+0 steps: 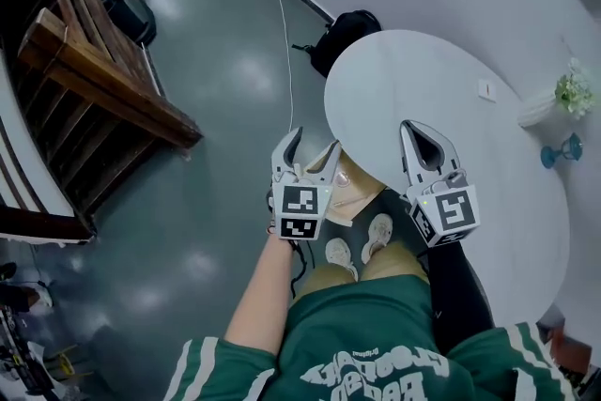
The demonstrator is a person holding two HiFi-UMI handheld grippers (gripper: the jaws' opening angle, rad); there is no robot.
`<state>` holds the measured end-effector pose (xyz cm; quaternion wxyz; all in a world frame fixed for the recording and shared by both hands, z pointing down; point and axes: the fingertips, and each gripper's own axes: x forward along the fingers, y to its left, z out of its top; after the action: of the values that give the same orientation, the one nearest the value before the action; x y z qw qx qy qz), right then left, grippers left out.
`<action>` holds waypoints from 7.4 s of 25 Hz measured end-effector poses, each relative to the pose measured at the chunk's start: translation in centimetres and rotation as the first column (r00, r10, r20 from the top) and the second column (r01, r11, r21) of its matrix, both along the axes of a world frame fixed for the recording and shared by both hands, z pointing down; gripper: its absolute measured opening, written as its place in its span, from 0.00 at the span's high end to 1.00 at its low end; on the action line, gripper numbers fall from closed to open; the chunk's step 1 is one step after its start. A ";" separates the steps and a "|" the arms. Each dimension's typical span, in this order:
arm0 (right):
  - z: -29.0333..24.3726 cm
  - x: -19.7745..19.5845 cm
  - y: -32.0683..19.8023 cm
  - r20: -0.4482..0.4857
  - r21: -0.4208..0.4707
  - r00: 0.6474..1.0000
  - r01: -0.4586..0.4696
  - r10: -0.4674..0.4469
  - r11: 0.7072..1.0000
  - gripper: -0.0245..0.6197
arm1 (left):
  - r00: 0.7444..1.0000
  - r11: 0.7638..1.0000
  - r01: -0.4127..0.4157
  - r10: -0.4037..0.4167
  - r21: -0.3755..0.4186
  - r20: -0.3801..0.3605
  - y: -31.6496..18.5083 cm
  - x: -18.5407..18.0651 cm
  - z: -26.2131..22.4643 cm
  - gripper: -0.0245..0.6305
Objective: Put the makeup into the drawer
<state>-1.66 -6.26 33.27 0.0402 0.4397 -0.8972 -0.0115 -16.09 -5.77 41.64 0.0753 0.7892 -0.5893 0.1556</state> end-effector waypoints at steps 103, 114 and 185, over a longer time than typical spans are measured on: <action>-2.9 26.8 -4.2 -0.056 0.076 0.945 -0.317 0.322 0.945 0.95 | 0.876 0.875 -0.481 0.481 0.054 0.013 -10.3 30.7 -9.8 0.53; -5.4 22.0 -2.2 -0.058 0.133 0.960 -0.263 0.272 0.956 0.95 | 0.928 0.922 -0.341 0.361 0.182 -0.091 -5.5 24.1 -11.6 0.53; 10.5 8.2 -6.9 -0.189 -0.182 0.982 -0.053 0.018 0.982 0.95 | 0.442 0.422 -0.434 0.870 -0.796 0.220 3.9 7.8 33.9 0.53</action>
<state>6.56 -13.13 43.78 0.1651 0.4469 -0.8786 0.0321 -8.29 -1.92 75.54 0.0700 0.7858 -0.1008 0.6062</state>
